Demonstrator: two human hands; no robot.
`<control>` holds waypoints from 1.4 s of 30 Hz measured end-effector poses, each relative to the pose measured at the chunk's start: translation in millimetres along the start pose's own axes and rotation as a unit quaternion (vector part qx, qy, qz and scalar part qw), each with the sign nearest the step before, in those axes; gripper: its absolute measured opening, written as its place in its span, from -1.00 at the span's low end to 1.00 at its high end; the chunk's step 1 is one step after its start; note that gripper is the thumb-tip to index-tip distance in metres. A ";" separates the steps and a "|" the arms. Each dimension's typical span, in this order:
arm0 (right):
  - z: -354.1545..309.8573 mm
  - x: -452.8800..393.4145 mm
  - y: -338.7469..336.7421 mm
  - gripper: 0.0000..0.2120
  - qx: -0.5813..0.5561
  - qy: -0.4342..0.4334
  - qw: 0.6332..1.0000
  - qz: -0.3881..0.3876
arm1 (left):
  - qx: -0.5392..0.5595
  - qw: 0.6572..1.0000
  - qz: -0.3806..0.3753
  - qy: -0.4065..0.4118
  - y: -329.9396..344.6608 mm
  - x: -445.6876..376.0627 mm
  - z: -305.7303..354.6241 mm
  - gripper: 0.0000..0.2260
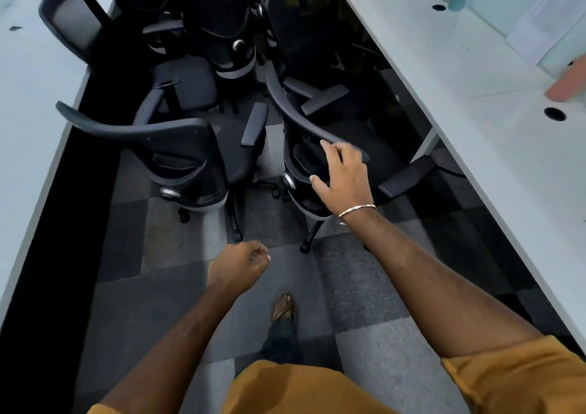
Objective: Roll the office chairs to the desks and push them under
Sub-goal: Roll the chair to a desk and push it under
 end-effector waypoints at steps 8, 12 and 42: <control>-37.6 -143.1 39.2 -0.30 0.065 0.017 0.996 -0.060 | -0.009 0.999 -0.036 0.019 -53.0 -108.0 -11.2 -0.80; -31.6 -174.1 70.2 -0.48 0.090 0.099 0.974 -0.183 | -0.003 0.999 -0.035 0.013 -70.0 -138.2 -15.7 -0.81; 150.1 44.8 -7.4 -0.53 0.115 -0.148 0.969 -0.162 | -0.256 0.929 0.042 0.265 40.4 -109.6 141.8 -0.75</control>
Point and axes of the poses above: each hand's wrist, its own x-axis away from the middle knuckle, its own y-axis out of the palm, z = x × y, the point moved 1 cm from there along -x, towards the middle knuckle, and after that the axes turned 9 degrees about x, right-handed, at the moved point
